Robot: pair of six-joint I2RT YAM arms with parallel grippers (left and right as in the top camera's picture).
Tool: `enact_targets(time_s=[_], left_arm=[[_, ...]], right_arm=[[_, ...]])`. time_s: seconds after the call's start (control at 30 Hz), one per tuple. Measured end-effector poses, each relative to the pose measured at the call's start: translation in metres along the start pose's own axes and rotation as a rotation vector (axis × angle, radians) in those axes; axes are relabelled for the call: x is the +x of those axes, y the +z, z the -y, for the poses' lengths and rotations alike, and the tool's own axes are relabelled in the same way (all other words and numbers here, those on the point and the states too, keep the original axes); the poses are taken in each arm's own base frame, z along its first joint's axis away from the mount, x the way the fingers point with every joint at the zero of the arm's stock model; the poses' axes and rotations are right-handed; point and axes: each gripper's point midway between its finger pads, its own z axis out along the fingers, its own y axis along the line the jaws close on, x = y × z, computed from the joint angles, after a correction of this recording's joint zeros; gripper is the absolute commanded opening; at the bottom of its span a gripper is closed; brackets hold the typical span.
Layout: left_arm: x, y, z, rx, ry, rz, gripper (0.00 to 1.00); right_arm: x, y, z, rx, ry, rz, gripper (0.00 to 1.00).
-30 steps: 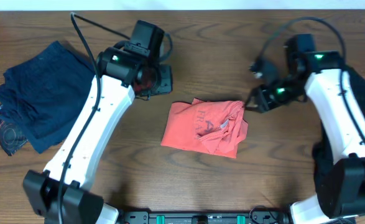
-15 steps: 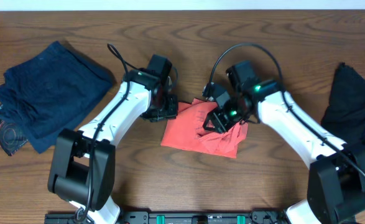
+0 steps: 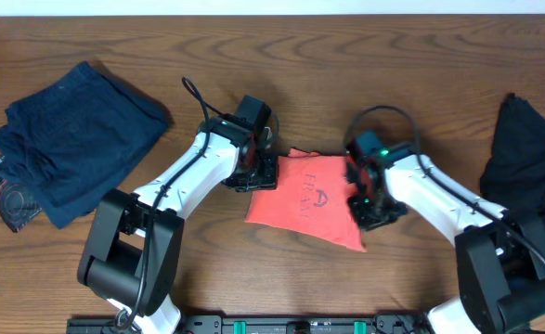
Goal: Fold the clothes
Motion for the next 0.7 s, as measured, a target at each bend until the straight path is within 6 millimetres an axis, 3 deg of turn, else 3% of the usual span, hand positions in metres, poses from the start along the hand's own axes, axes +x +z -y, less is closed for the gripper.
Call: enact_targets(time_s=[0.13, 0.27, 0.37, 0.5, 0.7], left_arm=[[-0.001, 0.0, 0.0, -0.003, 0.001, 0.004, 0.41], [-0.009, -0.001, -0.004, -0.023, 0.014, 0.04, 0.42], [-0.026, -0.007, -0.01, -0.033, 0.019, 0.097, 0.45], [-0.067, -0.025, -0.005, 0.0, 0.029, 0.245, 0.45], [-0.079, -0.03, 0.004, 0.011, 0.063, 0.296, 0.46]], right_arm=[[-0.011, -0.008, 0.028, 0.075, 0.11, 0.068, 0.29], [-0.018, -0.016, 0.035, 0.083, 0.153, 0.121, 0.28], [-0.022, -0.016, 0.022, 0.012, 0.144, 0.128, 0.27], [-0.023, -0.017, -0.002, -0.127, 0.122, 0.122, 0.27], [-0.019, -0.023, -0.032, -0.303, 0.102, 0.096, 0.28]])
